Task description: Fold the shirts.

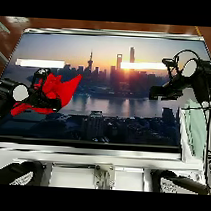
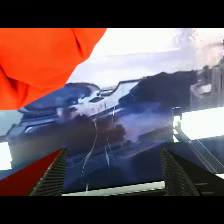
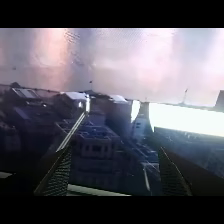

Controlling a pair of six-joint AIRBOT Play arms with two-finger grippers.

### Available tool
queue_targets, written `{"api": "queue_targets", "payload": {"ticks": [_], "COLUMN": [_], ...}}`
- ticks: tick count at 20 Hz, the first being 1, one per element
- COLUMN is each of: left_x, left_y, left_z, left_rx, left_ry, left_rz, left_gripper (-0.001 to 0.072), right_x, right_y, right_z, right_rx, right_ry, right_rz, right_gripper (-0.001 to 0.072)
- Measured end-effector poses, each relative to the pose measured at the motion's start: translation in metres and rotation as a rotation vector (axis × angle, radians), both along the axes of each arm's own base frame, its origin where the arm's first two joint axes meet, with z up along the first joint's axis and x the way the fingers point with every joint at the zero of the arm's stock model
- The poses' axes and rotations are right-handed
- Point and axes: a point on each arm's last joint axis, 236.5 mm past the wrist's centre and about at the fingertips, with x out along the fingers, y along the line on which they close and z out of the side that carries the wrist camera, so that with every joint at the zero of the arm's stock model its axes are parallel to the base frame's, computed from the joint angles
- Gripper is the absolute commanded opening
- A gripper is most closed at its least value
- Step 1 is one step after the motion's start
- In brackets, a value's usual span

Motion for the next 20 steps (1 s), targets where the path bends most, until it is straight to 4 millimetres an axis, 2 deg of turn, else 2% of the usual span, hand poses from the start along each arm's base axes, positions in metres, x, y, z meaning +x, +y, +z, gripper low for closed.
{"api": "queue_targets", "payload": {"ticks": [16, 20], "left_x": [0.0, 0.0035], "left_y": [0.0001, -0.0019], "left_z": [0.0, 0.0013], "left_rx": [0.0, -0.009], "left_ry": [0.0, -0.016], "left_rz": [0.0, 0.0], "left_gripper": [0.0654, 0.0654], "right_x": [0.0, 0.0014], "right_y": [0.0001, 0.0095], "right_z": [0.0, 0.0019], "right_rx": [0.0, 0.042], "right_ry": [0.0, -0.005], "right_rz": [0.0, -0.005], "right_gripper": [0.0659, 0.0659]}}
